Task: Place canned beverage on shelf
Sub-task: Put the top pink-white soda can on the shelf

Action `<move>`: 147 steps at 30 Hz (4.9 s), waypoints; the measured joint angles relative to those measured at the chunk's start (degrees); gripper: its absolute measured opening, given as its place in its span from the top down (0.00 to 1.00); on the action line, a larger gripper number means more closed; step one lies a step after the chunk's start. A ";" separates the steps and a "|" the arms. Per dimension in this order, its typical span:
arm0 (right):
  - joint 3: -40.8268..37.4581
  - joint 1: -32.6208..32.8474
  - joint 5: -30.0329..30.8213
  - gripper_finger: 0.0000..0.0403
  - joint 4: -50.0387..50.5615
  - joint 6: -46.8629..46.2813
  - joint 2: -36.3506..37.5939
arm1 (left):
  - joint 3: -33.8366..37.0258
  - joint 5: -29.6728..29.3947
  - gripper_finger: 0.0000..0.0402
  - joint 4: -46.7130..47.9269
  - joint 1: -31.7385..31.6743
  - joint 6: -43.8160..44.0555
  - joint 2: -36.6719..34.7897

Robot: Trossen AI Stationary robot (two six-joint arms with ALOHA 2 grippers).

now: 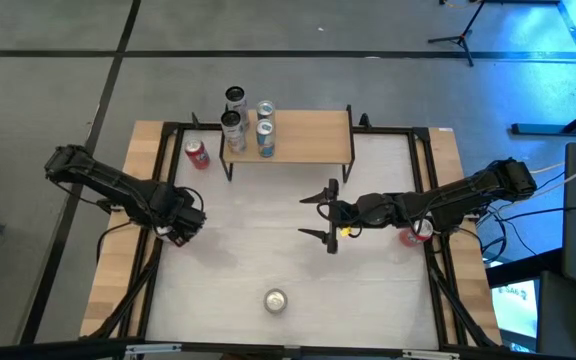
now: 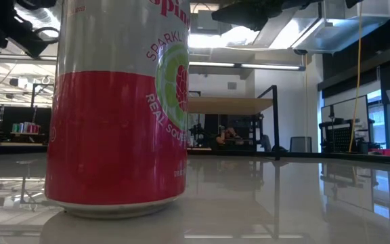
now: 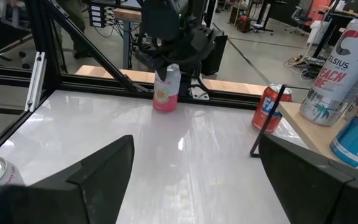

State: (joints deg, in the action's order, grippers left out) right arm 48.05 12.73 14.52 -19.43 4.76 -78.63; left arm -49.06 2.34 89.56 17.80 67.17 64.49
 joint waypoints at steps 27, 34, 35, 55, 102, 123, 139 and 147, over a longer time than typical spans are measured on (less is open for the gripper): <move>0.00 0.00 0.02 0.15 -0.19 0.24 0.00 | 0.92 -0.32 0.55 -8.59 0.00 -8.87 0.01; 0.00 -0.02 0.04 0.15 -0.19 0.24 0.00 | 0.92 -2.05 0.57 -9.05 -0.18 -10.66 0.00; 0.00 0.00 0.04 0.15 -0.19 0.24 0.00 | 0.92 -2.50 0.57 -9.76 -0.27 -11.34 0.00; 0.00 -0.02 0.03 0.15 -0.10 0.24 0.00 | 0.59 -19.62 0.16 -19.80 -5.35 -25.66 0.00; 0.00 -0.02 0.02 0.15 -0.19 0.25 -0.02 | 0.83 -2.72 0.05 -10.48 -9.71 -19.66 0.02; 0.00 -0.02 0.02 0.15 -0.08 0.25 -0.02 | -6.00 2.32 0.05 0.46 9.45 1.52 0.00; 0.00 -0.02 0.02 0.15 -0.17 0.26 -0.02 | 5.07 7.07 0.05 -8.27 11.39 1.67 -0.02; 0.00 -0.02 0.02 0.15 -0.21 0.28 -0.02 | 5.64 7.87 0.25 -9.99 11.34 -0.16 -0.04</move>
State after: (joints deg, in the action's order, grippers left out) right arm 48.05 12.71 14.55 -19.64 5.04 -78.65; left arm -43.42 10.22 79.57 29.15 67.01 64.44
